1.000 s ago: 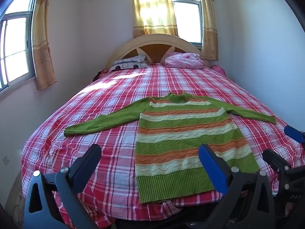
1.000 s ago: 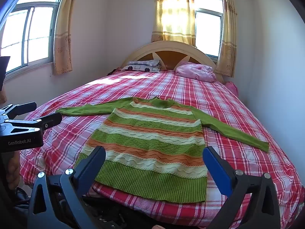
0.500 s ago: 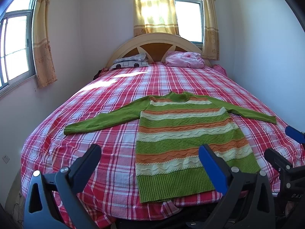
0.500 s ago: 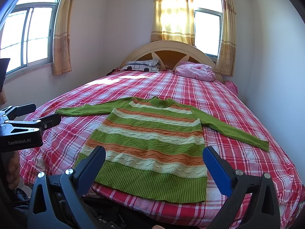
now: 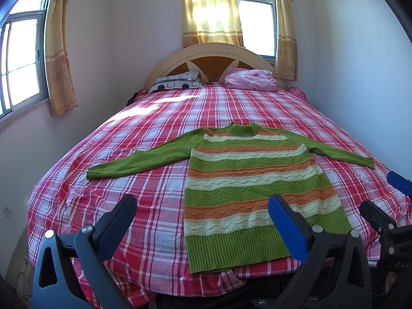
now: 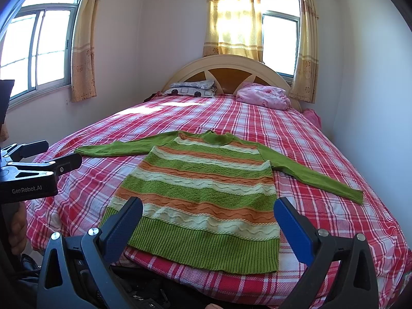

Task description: Fold small clothes

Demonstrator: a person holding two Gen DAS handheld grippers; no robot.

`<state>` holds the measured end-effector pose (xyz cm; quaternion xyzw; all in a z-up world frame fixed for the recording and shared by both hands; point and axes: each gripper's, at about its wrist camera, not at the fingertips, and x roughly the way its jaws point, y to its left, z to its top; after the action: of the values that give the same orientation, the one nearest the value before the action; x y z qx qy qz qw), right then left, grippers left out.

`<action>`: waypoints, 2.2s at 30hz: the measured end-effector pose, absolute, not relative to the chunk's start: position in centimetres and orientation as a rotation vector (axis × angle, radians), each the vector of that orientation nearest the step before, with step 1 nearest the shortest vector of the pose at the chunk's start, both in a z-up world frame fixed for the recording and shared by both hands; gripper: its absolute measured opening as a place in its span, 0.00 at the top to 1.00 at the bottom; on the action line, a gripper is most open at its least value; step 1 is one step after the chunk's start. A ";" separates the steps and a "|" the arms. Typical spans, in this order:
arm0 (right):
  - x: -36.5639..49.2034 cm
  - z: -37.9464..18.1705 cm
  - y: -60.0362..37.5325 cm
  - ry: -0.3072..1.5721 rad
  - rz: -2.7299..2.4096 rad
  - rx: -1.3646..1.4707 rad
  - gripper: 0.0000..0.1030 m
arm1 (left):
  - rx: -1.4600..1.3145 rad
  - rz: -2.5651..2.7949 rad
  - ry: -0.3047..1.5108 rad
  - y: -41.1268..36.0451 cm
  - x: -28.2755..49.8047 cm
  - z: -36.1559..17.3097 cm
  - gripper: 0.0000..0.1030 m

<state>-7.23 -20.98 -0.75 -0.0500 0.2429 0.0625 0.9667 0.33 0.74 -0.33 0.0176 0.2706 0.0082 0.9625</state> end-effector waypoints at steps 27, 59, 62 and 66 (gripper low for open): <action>-7.4 -0.8 -20.9 0.492 0.129 -0.101 0.01 | 0.025 0.026 0.554 1.3 0.5 -0.5 0.00; -2.7 -4.0 -26.0 0.571 0.095 -0.006 0.01 | 0.071 -0.047 0.616 0.1 3.9 -3.2 0.00; -0.8 -5.2 -28.1 0.603 0.073 0.028 0.01 | 0.085 -0.052 0.635 -0.3 5.7 -3.9 0.00; 2.1 -6.7 -31.1 0.656 0.055 0.084 0.01 | 0.108 -0.062 0.656 -1.0 8.4 -4.7 0.00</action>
<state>2.08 -31.11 -6.65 0.0412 0.3221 0.0270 0.9454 8.39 -1.02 -4.75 0.0532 0.3220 -0.0305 0.9448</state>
